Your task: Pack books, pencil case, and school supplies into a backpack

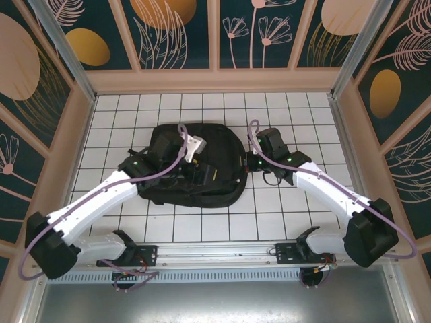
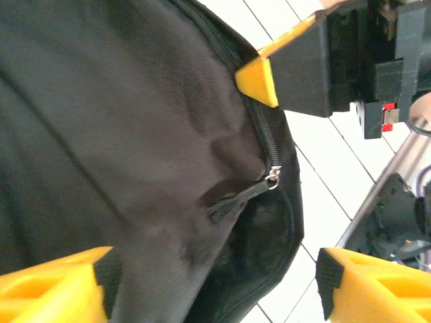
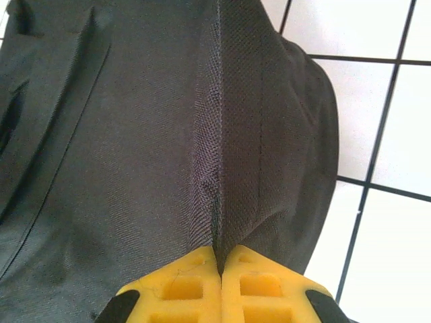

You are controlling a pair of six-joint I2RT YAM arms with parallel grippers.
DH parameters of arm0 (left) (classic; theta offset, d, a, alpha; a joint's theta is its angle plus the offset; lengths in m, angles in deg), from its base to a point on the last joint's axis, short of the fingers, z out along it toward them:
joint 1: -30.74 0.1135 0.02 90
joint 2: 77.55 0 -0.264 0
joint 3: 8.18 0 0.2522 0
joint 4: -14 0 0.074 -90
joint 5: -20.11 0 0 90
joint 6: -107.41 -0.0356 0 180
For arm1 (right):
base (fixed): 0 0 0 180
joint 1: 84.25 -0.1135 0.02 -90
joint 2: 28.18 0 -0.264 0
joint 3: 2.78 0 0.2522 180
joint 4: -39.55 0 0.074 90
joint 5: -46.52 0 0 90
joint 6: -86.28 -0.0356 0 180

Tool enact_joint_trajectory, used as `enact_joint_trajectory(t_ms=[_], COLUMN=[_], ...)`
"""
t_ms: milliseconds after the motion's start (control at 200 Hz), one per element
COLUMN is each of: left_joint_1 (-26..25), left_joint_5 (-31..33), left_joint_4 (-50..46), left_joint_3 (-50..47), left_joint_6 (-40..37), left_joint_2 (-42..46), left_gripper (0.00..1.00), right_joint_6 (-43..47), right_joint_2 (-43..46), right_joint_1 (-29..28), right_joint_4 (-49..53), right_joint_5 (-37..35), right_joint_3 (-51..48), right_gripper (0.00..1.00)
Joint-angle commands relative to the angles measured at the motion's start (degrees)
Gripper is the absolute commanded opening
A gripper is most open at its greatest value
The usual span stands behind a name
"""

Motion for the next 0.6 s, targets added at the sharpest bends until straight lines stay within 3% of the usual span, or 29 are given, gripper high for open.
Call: enact_joint_trajectory(t_ms=[0,335,515,595], left_joint_1=[-0.7,-3.6,-3.5,-3.6], left_joint_5=[-9.7,-8.9,-12.0,-16.4], left_joint_4=[5.4,5.7,7.9,8.2], left_joint_3=[0.6,4.8,4.0,4.2], left_joint_6=[-2.3,-10.3,-13.0,-13.6], left_joint_2=[-5.0,-16.1,-18.3,-19.5], left_gripper=[0.74,0.76,0.76,0.72], right_joint_6=[1.7,1.7,1.7,1.8], right_joint_2=[2.1,2.9,2.8,2.8], right_joint_1=[-0.6,-1.3,-1.2,-1.2], right_joint_4=[-6.5,-7.6,-7.7,-7.6], right_joint_5=[5.2,10.8,12.5,12.5], right_joint_3=[0.0,0.1,0.4,0.6], right_gripper=[0.00,0.00,0.00,0.00])
